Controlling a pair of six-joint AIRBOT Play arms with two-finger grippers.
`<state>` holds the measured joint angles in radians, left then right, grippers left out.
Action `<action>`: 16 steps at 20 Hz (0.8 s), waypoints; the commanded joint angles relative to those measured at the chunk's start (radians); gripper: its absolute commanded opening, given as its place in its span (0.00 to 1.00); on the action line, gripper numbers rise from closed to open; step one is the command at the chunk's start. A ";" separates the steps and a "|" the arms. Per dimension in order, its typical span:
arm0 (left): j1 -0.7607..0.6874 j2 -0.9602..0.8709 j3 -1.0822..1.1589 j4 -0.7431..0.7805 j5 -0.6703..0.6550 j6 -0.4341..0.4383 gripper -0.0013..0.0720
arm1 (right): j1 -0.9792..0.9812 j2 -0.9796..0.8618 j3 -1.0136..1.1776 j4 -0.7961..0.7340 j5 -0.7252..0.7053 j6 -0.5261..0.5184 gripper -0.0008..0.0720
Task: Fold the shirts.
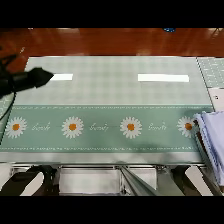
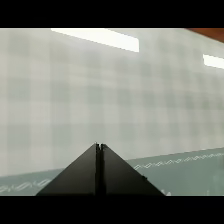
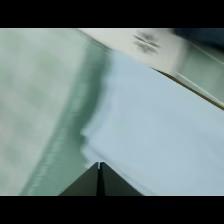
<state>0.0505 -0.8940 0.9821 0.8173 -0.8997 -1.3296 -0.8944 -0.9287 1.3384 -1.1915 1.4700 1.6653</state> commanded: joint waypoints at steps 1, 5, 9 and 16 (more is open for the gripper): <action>-0.142 -0.169 0.315 0.083 -0.084 0.004 0.04 | 0.474 -0.086 0.080 0.181 -0.313 -0.051 0.05; -0.318 -0.319 0.426 0.334 -0.161 -0.121 0.04 | 1.014 -0.280 0.079 -0.355 -0.261 0.010 0.05; -0.303 -0.365 0.329 0.560 -0.269 -0.221 0.04 | 1.126 -0.406 -0.002 -0.570 -0.171 0.161 0.05; -0.282 -0.365 0.326 0.559 -0.279 -0.280 0.04 | 1.126 -0.406 -0.041 -0.573 -0.171 0.163 0.05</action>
<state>-0.2325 -1.2541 1.3102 1.3506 -1.1580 -1.5871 0.2173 -1.3258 1.3064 -1.7275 1.2873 1.8149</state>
